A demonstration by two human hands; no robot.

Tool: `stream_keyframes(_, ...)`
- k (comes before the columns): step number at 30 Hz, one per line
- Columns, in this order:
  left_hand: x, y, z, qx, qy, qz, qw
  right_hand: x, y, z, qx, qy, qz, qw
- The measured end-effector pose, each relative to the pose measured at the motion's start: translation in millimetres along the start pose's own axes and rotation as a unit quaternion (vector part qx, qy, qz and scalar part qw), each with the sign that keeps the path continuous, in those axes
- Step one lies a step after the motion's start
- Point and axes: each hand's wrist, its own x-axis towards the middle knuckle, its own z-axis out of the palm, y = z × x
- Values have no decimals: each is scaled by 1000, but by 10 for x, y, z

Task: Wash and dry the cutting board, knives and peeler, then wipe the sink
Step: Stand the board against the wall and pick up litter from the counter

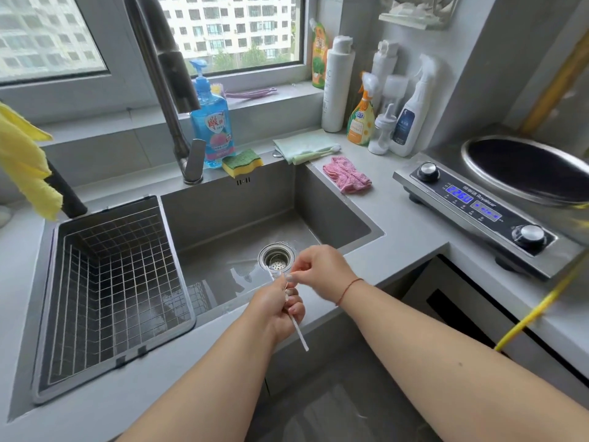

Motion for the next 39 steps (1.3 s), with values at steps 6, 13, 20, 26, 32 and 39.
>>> stream_keyframes(6,-154,89,8,-60,-21,22,998,8,-128,44,-56,-18,-68,996)
stream_keyframes(13,-335,186,-176,-40,-5,29,999,-10,-228,152,-85,-60,-147,984)
stream_keyframes(20,-335,159,-223,-71,-20,17,997,52,595,-131,-16,135,127,983)
stream_keyframes(26,-176,24,-131,-65,-20,-1,998,78,1174,-277,11,156,247,956)
stream_keyframes(32,-89,-57,-23,-59,-22,-14,998,160,1232,-252,31,172,244,954)
stream_keyframes(39,-9,-82,32,-40,-11,-19,999,233,1229,-224,-63,180,233,953)
